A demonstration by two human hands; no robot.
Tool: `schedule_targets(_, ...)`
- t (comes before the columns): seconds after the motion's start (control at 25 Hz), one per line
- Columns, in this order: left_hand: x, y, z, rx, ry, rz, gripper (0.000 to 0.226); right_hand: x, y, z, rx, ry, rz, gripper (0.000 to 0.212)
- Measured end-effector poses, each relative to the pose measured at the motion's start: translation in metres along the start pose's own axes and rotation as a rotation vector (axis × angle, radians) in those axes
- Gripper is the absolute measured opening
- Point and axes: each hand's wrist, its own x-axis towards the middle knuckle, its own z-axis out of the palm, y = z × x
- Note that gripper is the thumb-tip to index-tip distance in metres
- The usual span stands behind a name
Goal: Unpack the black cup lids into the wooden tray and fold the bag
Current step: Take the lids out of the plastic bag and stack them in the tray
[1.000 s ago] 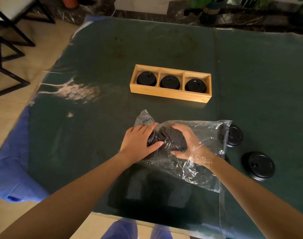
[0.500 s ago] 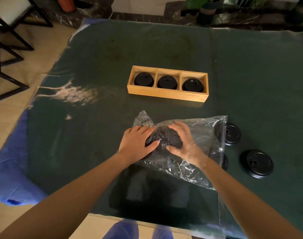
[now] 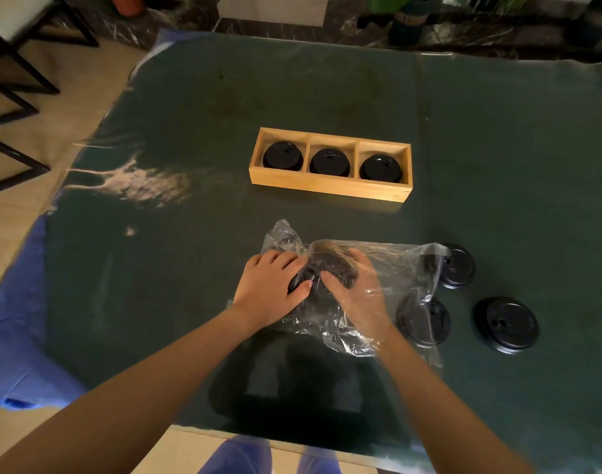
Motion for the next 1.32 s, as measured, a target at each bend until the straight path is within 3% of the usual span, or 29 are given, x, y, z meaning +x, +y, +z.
schedule_targets(0.32,0.0,-0.004,-0.003,-0.032,-0.021,0.026,0.055,0.021,-0.008,0.015,0.061,0.064,0.144,0.05)
schedule_targets(0.44,-0.002,-0.004,-0.002,-0.035,-0.01,0.044,0.051,0.03,-0.011,0.014,-0.024,0.01,0.204,0.079)
schedule_targets(0.52,-0.002,-0.005,-0.002,-0.031,-0.018,0.037,0.051,0.036,-0.013,0.015,-0.146,-0.009,0.229,0.087)
schedule_targets(0.56,-0.002,-0.005,-0.001,-0.029,-0.023,0.033,0.052,0.037,-0.014,0.014,-0.161,0.004,0.239,0.081)
schedule_targets(0.68,-0.002,-0.004,-0.002,-0.031,-0.028,0.035,0.054,0.035,-0.012,0.002,0.003,0.08,0.203,0.04)
schedule_targets(0.76,-0.003,-0.004,-0.002,-0.034,-0.024,0.039,0.053,0.029,-0.006,-0.015,0.039,0.135,0.163,0.027)
schedule_targets(0.88,-0.003,-0.003,-0.002,-0.021,-0.027,0.04,0.053,0.019,0.004,-0.042,0.028,0.161,0.237,0.024)
schedule_targets(1.0,-0.003,-0.003,-0.001,-0.018,-0.023,0.033,0.053,0.009,0.018,-0.057,-0.218,0.109,0.387,0.033)
schedule_targets(1.12,-0.002,-0.003,0.0,-0.028,-0.007,0.034,0.052,-0.007,0.027,-0.058,-0.458,0.104,0.201,0.037)
schedule_targets(1.2,-0.003,-0.002,-0.001,-0.027,-0.007,0.042,0.052,-0.018,0.028,-0.06,-0.451,0.121,0.051,0.041)
schedule_targets(1.32,-0.003,-0.001,-0.001,-0.014,-0.002,0.043,0.052,-0.024,0.037,-0.064,-0.401,-0.122,-0.029,0.076)
